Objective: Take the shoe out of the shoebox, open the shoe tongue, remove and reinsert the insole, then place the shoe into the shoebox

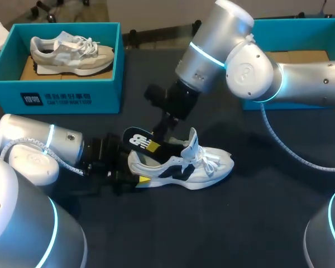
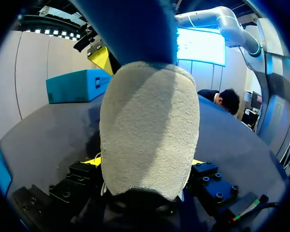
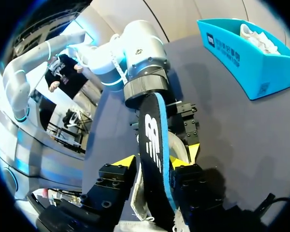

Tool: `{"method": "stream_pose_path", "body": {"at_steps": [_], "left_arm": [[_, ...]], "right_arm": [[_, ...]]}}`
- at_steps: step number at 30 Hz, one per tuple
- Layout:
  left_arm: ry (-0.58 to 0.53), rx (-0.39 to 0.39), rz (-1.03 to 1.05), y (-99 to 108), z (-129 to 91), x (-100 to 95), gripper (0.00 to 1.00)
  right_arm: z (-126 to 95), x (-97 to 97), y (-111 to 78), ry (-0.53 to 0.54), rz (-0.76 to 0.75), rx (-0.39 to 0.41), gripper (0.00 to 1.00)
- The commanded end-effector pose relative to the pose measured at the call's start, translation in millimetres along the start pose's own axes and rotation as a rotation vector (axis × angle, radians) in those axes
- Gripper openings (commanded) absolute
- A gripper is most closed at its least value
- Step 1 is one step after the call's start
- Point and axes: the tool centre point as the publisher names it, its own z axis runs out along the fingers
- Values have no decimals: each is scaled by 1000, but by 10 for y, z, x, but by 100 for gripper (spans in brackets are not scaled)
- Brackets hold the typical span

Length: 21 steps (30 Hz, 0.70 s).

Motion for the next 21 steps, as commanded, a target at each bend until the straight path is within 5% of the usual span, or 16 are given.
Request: {"method": "stream_pose_path", "body": {"at_steps": [1, 3, 5, 21], "left_arm": [[0, -3, 0, 49, 17, -34, 0], [0, -3, 0, 49, 17, -34, 0], [0, -3, 0, 49, 17, -34, 0], [0, -3, 0, 49, 17, -34, 0]], "right_arm": [[6, -8, 5, 8, -3, 2, 28], [12, -4, 0, 14, -6, -1, 20], [9, 1, -7, 16, -7, -2, 0], [-339, -167, 119, -158, -85, -81, 0]]}}
